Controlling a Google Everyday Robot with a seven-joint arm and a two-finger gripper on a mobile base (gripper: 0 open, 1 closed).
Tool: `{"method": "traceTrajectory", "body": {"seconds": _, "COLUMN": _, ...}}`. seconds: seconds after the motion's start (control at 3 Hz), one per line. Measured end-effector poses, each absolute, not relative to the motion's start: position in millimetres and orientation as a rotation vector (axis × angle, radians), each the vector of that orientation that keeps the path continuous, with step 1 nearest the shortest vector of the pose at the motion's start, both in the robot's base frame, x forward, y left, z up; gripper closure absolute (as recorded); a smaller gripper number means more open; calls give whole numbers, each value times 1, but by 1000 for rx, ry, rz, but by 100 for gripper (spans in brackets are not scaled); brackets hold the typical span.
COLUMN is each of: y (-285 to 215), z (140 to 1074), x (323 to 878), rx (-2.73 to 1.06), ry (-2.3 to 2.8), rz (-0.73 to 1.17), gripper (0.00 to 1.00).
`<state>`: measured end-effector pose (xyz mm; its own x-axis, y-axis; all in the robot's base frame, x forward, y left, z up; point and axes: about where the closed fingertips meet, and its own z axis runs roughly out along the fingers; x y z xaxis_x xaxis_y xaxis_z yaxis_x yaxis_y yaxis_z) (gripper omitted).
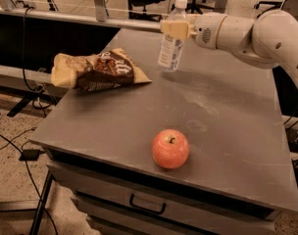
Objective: Move blue plastic bottle near brown chip bag
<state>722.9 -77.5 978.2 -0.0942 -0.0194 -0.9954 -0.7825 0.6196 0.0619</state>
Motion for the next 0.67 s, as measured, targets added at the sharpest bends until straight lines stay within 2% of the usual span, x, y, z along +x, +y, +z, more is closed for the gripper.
{"method": "traceTrajectory", "body": {"seconds": 0.67, "y": -55, "z": 959, "x": 712, "rx": -757, "ry": 1536, "rz": 773, "gripper": 36}}
